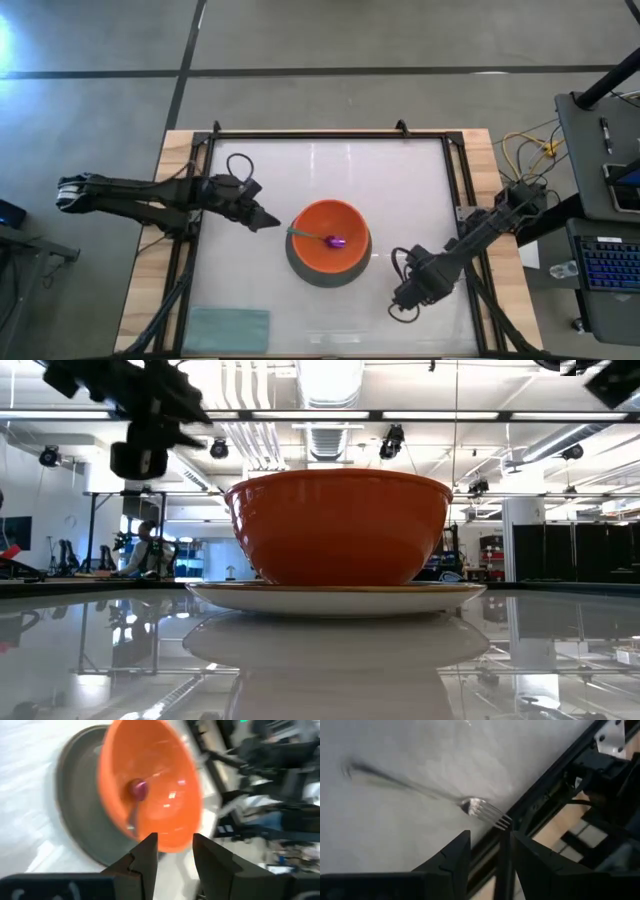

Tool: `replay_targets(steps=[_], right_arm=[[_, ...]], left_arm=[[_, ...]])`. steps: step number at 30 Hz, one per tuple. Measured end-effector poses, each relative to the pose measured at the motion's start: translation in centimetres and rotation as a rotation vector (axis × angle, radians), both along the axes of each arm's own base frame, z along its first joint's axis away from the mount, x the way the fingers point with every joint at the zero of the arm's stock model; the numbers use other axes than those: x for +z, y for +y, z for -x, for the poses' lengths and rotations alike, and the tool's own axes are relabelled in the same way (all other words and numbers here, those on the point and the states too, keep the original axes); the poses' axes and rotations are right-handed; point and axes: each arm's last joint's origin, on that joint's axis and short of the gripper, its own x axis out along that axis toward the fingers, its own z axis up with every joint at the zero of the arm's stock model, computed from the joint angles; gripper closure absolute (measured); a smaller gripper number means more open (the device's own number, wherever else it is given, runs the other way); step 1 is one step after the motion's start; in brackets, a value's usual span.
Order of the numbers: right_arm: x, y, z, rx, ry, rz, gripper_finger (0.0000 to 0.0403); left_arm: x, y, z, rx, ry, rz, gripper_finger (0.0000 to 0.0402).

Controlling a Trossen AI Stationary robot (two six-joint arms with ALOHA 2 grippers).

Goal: Set table place
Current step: Put the fork to the right of the gray plate

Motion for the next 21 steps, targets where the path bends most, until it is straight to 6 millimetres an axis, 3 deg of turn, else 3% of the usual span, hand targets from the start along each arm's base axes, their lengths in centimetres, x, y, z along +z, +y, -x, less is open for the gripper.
replay_targets(steps=[12, 21], right_arm=[[-3.1, 0.7, 1.2, 0.474, 0.050, -0.193, 0.0274], [-7.0, 0.3, 2.0, 0.641, 0.020, -0.286, 0.0284]], left_arm=[[4.2, -0.3, 4.1, -0.003, -0.303, 0.009, 0.0294], [4.7, 0.0, 5.0, 0.102, -0.334, 0.039, 0.0294]])
